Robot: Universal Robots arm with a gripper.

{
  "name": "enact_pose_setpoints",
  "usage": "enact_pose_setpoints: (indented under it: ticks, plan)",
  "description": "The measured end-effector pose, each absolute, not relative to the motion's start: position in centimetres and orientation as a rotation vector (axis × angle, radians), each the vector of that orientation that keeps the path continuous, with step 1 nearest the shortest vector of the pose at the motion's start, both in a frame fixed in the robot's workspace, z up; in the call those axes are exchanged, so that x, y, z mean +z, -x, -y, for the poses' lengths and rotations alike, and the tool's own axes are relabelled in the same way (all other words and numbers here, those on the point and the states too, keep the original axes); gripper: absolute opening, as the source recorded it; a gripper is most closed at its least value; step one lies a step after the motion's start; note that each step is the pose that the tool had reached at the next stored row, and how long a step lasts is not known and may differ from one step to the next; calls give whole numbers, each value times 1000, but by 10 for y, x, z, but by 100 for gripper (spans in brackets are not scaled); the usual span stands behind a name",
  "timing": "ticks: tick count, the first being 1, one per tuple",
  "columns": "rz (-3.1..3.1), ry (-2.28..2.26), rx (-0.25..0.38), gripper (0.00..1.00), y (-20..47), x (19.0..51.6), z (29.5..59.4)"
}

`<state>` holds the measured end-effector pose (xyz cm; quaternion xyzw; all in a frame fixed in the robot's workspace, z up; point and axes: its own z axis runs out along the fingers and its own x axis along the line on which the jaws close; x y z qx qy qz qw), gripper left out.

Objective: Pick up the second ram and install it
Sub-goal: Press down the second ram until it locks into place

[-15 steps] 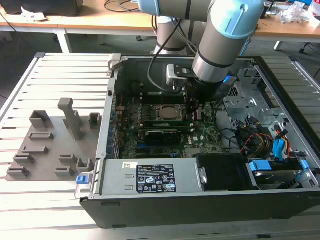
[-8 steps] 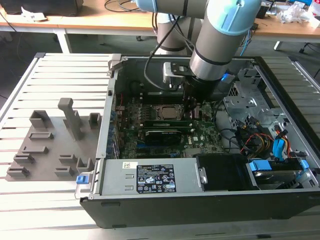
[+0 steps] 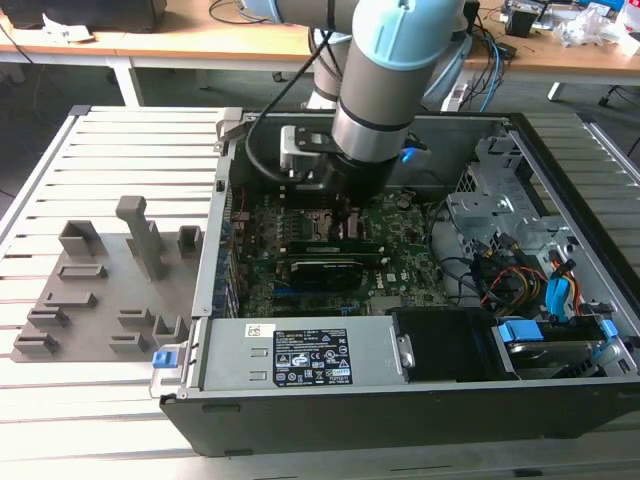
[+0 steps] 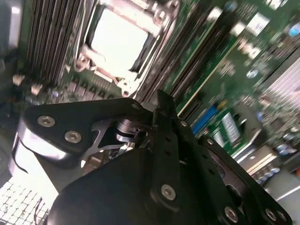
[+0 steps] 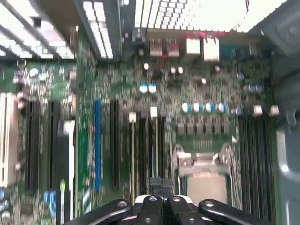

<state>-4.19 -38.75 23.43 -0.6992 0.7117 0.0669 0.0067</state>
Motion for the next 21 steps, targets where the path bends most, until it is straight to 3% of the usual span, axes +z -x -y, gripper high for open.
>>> enact_pose_setpoints:
  ticks: [12, 18, 21]
  plan:
    - [-2225, 2186, 207, 11, 59, 227, 388]
    - [-2248, 2204, 262, 11, 19, 243, 388]
    - [-2248, 2204, 262, 11, 19, 273, 388]
